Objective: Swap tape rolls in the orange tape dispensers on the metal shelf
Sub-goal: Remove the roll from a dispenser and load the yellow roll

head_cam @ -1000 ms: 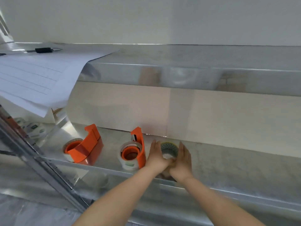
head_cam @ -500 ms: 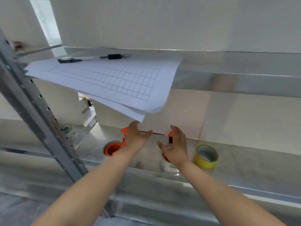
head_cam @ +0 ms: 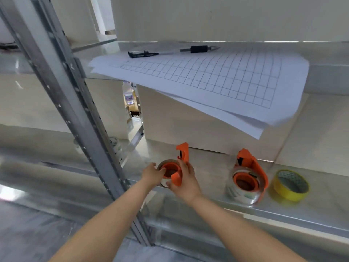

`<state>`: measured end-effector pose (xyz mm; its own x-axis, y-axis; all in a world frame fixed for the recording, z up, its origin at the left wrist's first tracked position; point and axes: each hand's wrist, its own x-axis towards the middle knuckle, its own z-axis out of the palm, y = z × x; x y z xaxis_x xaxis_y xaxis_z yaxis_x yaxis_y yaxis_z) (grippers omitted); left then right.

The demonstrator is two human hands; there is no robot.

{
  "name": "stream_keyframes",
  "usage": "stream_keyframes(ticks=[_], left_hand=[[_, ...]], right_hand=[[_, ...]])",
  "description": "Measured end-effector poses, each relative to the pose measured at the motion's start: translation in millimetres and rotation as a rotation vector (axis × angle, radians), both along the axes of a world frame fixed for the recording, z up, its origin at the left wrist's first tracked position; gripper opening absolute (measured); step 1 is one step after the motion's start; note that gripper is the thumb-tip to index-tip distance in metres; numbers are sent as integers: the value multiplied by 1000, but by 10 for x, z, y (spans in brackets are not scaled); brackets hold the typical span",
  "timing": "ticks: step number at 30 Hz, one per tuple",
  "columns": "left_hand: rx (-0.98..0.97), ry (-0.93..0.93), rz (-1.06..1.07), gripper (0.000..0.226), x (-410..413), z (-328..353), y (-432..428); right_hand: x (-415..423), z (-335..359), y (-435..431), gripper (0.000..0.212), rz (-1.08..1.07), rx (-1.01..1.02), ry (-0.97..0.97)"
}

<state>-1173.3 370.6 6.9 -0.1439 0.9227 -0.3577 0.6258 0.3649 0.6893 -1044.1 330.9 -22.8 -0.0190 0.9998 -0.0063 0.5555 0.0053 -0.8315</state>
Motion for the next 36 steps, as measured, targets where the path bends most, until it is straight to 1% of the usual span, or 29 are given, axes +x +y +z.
stream_keyframes(ticks=[3, 5, 7, 9, 10, 12, 13, 14, 16, 17, 19, 21, 23, 25, 26, 28, 29, 32, 34, 36], left_hand=[[-9, -31, -27, 36, 18, -49, 61], [-18, -42, -42, 27, 16, -44, 107], [-4, 37, -90, 17, 10, -10, 126], [38, 104, -122, 13, -4, -2, 148], [70, 104, -114, 13, -12, 1, 160], [114, 1, -26, 14, -29, 33, 180], [103, -103, 48, 18, -37, 68, 183], [63, -251, 128, 22, -36, 125, 168], [-108, -634, 220, 27, -33, 233, 138], [-196, -780, 214, 25, -33, 295, 122], [-274, -921, 127, 17, -18, 394, 92], [-263, -1000, 109, 14, 2, 419, 86], [-246, -1062, 120, 20, 80, 437, 58], [-210, -1079, 148, 28, 223, 458, 13], [-180, -1068, 165, 31, 307, 480, -9], [-93, -1015, 150, 38, 463, 520, -35], [-45, -986, 127, 40, 531, 537, -42], [66, -972, 84, 33, 715, 581, -115], [95, -1010, 95, 29, 804, 594, -175], [45, -1054, 170, 37, 863, 597, -207]], right_hand=[[-19, -23, 22, 82, -56, 45, -15], [-3, -4, 18, 74, -62, 73, -24], [24, 38, 11, 64, -46, 98, -28], [51, 107, 4, 52, -40, 111, 16], [62, 147, -5, 47, -43, 112, 46], [88, 228, -36, 42, -35, 115, 75], [107, 272, -55, 41, -23, 122, 73], [129, 319, -74, 41, -10, 126, 70], [202, 428, -112, 41, 7, 116, 61], [259, 479, -127, 41, 4, 103, 42], [426, 547, -149, 42, -6, 90, -40], [635, 583, -167, 44, 20, 72, -169], [821, 606, -200, 49, 59, 80, -320], [923, 626, -239, 55, 38, 178, -458], [933, 646, -257, 56, 11, 257, -492], [896, 705, -292, 54, 12, 390, -470], [866, 726, -307, 52, 40, 423, -454], [791, 739, -364, 34, 57, 453, -405], [791, 748, -431, 23, 3, 447, -310], [831, 745, -495, 18, -24, 467, -284]])
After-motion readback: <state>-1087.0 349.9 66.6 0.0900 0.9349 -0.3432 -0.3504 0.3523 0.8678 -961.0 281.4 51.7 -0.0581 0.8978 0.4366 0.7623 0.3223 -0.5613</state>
